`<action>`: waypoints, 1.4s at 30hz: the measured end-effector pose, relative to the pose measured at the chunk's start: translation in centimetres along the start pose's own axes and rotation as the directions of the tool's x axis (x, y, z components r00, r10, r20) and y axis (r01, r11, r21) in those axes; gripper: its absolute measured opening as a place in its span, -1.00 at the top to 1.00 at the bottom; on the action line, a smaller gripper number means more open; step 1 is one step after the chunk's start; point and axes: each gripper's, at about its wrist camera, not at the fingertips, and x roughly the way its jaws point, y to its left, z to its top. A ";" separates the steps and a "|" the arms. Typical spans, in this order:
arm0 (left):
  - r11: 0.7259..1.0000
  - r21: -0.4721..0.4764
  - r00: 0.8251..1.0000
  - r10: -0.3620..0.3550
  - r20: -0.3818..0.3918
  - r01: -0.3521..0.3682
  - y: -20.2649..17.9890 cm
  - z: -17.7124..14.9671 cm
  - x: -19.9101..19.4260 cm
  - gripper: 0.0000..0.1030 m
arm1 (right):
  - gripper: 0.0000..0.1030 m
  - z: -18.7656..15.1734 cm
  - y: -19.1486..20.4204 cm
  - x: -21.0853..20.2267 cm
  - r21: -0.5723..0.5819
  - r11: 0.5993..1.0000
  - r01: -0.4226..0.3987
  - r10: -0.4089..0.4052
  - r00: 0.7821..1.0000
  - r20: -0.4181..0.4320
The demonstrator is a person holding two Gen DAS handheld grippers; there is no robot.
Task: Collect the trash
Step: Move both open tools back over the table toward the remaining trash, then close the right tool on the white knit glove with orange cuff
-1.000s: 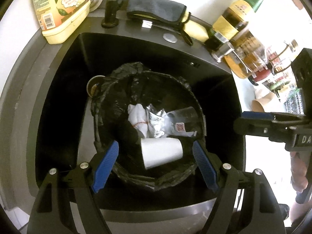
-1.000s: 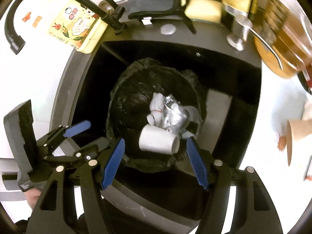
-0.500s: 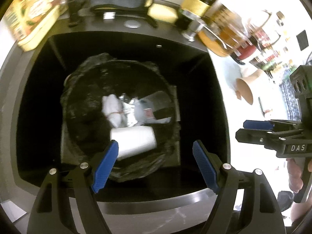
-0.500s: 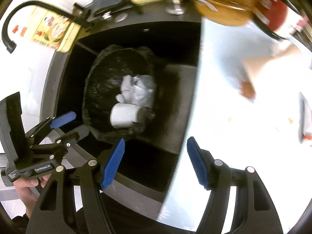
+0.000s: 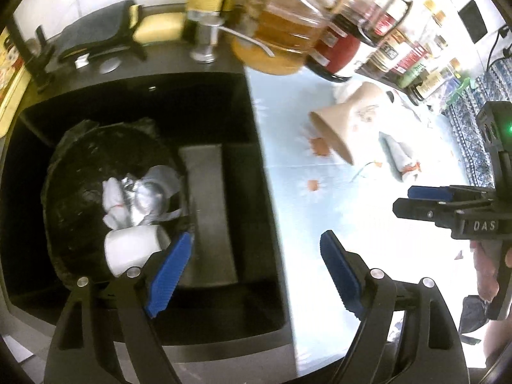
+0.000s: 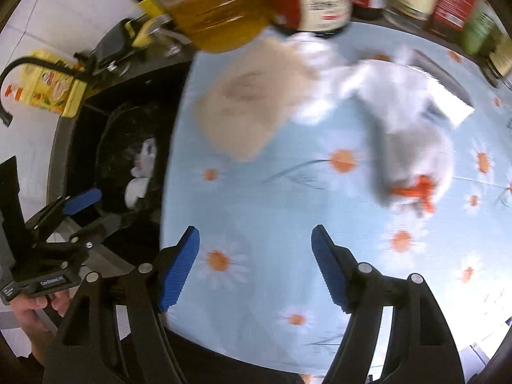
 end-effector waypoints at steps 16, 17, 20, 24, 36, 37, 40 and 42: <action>0.996 -0.069 0.998 0.059 0.013 -0.058 -5.5 -0.4 0.6 -0.62 | -0.40 3.5 -12.7 -2.1 0.079 0.997 0.025 -0.026 1.000 0.015; 0.995 -0.077 0.998 0.063 0.014 -0.061 -5.6 -0.5 0.6 -0.62 | -0.40 3.8 -13.0 -1.9 0.083 0.996 0.017 -0.018 1.000 0.011; 0.993 -0.093 0.997 0.070 0.019 -0.068 -5.9 -0.8 0.5 -0.62 | -0.40 4.5 -13.4 -1.2 0.080 0.997 0.004 -0.004 1.000 -0.004; 0.991 -0.109 0.997 0.077 0.024 -0.074 -6.1 -1.2 0.4 -0.62 | -0.34 4.9 -13.6 -0.5 0.075 0.997 0.007 -0.006 1.000 -0.014; 0.988 -0.124 0.996 0.091 0.021 -0.088 -6.1 -1.9 0.4 -0.62 | 0.09 6.0 -14.1 0.7 0.055 0.998 0.032 -0.032 0.999 -0.007; 0.989 -0.123 0.996 0.090 0.021 -0.087 -6.1 -1.9 0.4 -0.62 | 0.15 5.9 -13.9 0.7 0.053 0.998 0.030 -0.030 1.000 -0.003; 0.990 -0.115 0.996 0.088 0.019 -0.085 -6.2 -1.7 0.5 -0.62 | 0.27 5.6 -13.6 0.4 0.052 0.998 0.025 -0.025 1.000 0.009; 0.991 -0.107 0.996 0.082 0.020 -0.080 -6.3 -1.6 0.5 -0.62 | 0.28 5.2 -13.1 0.3 0.047 0.999 0.021 -0.021 1.000 0.015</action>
